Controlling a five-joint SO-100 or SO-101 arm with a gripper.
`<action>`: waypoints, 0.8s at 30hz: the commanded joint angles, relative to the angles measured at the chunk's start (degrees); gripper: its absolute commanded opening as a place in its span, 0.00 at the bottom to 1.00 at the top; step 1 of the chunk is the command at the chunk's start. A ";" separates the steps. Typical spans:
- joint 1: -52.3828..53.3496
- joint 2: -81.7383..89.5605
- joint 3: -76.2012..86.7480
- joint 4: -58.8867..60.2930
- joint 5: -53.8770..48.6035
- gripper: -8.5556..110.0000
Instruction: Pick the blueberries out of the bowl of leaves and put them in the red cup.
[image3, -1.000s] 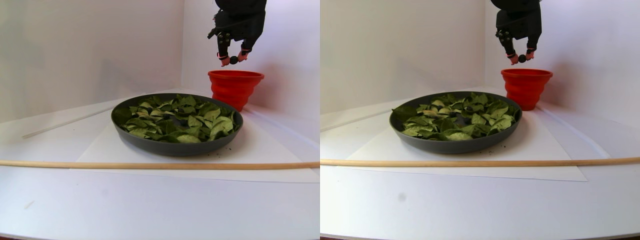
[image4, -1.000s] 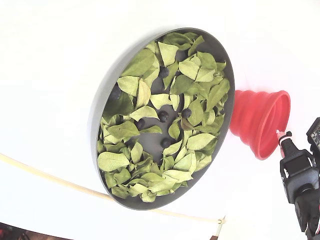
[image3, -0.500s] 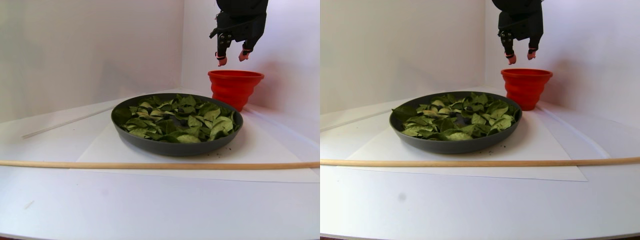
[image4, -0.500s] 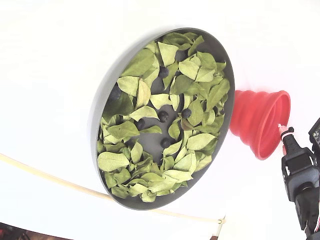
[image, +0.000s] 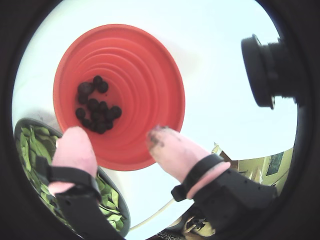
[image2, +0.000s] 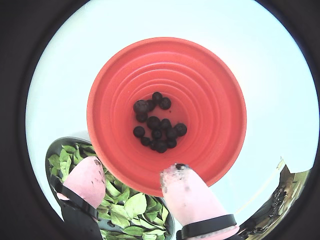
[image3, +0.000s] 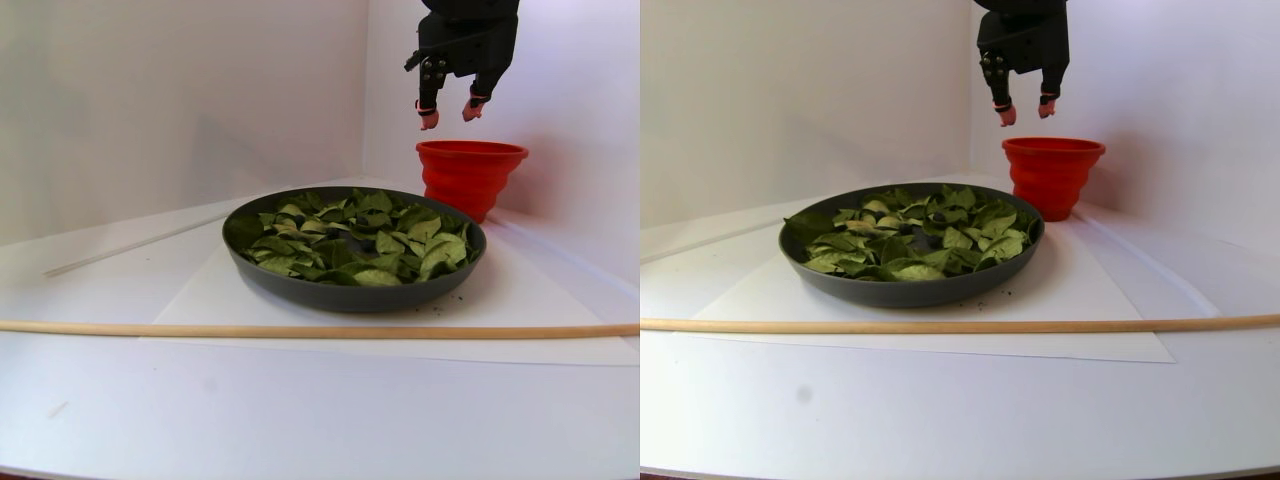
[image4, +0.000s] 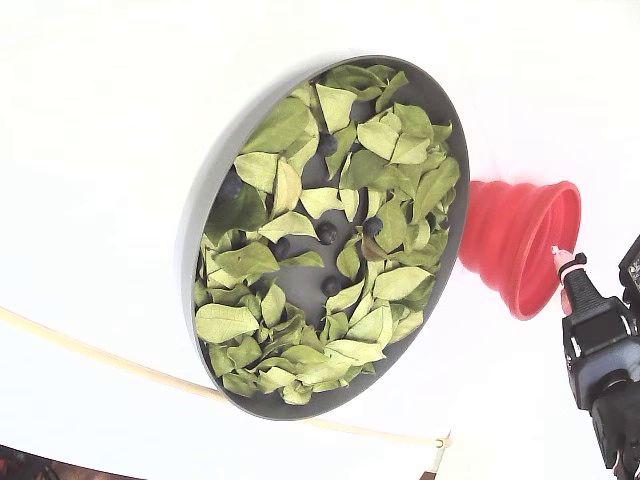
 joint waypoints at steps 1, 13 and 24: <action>-0.35 8.00 0.26 0.18 0.70 0.25; -3.08 11.78 3.78 3.87 3.43 0.25; -6.42 14.77 8.00 7.03 5.45 0.25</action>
